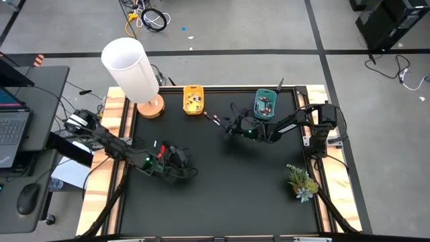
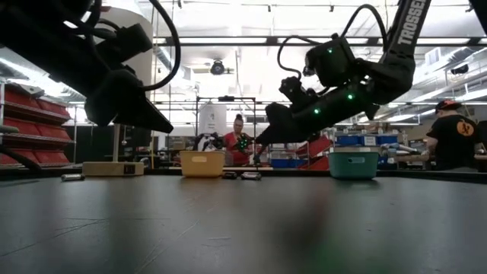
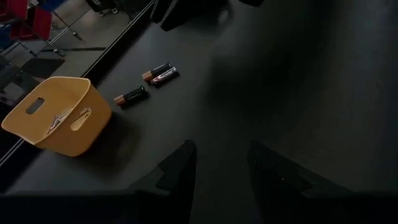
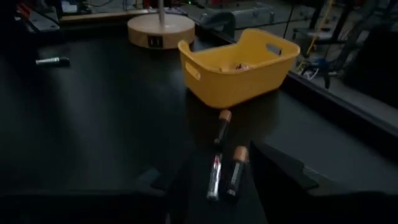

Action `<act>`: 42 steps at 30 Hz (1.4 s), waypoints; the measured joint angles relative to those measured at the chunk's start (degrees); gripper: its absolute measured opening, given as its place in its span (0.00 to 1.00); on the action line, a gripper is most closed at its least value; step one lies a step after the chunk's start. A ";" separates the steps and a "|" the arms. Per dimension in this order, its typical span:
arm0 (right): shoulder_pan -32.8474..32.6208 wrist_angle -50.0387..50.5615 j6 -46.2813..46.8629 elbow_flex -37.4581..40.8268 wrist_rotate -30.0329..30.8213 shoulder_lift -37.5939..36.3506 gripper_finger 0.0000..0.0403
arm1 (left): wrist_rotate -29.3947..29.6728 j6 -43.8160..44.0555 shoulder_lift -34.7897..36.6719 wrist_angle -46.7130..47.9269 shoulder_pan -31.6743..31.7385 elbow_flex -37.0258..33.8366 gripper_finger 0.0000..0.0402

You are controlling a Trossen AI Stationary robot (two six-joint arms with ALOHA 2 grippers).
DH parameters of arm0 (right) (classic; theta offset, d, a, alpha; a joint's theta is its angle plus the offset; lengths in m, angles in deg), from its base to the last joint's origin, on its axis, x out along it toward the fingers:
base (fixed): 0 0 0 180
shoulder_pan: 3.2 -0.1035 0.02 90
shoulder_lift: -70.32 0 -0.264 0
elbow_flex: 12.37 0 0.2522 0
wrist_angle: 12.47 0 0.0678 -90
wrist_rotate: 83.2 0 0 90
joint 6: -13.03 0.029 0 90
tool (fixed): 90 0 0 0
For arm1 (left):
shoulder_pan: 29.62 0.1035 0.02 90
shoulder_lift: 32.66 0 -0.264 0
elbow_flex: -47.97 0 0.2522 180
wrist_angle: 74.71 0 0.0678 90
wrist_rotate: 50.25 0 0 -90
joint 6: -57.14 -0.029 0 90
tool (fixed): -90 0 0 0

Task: Sort batteries
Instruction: Put the black battery into the blue bin

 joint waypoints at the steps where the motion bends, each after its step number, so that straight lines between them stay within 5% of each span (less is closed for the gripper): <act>1: -0.24 -0.13 -0.65 -0.23 0.01 0.00 0.42 | 0.00 0.01 0.00 -0.03 0.18 -0.01 0.37; 10: -4.80 0.26 3.80 -0.27 -0.13 0.00 0.54 | 0.01 0.04 0.00 0.01 1.17 0.00 0.37; 18: -9.62 -0.18 4.98 -0.27 -0.68 0.00 0.54 | 0.00 0.07 0.00 0.07 1.17 0.00 0.37; 24: -7.41 1.38 4.92 -1.44 -1.76 0.03 0.53 | 0.00 -0.46 0.00 0.04 1.21 0.00 0.37; 29: -6.06 5.74 2.72 -6.78 4.71 5.98 0.51 | 0.00 -0.16 0.01 -0.26 1.21 -0.01 0.37; 42: -5.47 -15.23 -1.82 -10.46 15.78 22.69 0.49 | -1.29 0.23 0.00 0.56 1.21 -0.01 0.37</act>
